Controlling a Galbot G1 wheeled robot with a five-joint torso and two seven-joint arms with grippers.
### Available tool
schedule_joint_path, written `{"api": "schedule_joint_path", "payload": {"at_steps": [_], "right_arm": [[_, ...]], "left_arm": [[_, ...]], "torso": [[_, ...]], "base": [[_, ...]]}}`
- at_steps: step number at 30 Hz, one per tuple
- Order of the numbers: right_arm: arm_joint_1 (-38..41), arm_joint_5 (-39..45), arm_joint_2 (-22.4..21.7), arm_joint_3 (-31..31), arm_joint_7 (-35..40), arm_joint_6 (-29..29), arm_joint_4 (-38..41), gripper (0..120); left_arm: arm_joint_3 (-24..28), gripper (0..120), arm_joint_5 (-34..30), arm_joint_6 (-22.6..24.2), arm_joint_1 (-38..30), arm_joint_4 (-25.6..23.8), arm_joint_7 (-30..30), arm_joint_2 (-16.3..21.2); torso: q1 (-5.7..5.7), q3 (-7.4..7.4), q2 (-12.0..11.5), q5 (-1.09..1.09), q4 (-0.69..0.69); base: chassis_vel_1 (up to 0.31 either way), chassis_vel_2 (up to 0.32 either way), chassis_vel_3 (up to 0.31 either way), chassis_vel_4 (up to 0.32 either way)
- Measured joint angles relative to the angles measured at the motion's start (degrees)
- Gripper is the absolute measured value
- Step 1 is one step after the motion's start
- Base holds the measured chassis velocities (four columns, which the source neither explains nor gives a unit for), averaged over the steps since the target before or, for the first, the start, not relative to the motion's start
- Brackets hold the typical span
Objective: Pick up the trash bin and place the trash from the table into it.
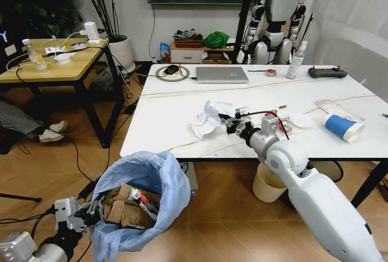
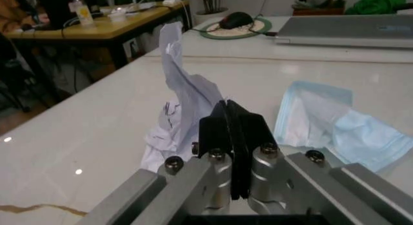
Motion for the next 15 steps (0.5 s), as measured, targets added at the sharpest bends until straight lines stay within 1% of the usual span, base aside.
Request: {"api": "schedule_joint_path", "payload": {"at_steps": [4,12,15], "right_arm": [[0.0,1.7,-0.8,-0.1,0.1,0.1,3.7,0],[1.6,2.8,-0.7,-1.2,0.4,0.3,5.9,0],[1.9,3.6,-1.0,-1.8,0.7,0.3,8.6,0]], "left_arm": [[-0.2,0,-0.2,0.0,-0.3,0.5,-0.1,0.1],[-0.2,0,-0.8,0.2,-0.7,0.9,-0.6,0.1],[-0.2,0,-1.1,0.2,-1.1,1.5,-0.9,0.2]], "torso": [[0.0,0.0,0.0,-0.01,0.0],[0.0,0.0,0.0,-0.01,0.01],[0.0,0.0,0.0,-0.01,0.01]], "base": [[0.0,0.0,0.0,0.0],[0.0,0.0,0.0,0.0],[0.0,0.0,0.0,0.0]]}}
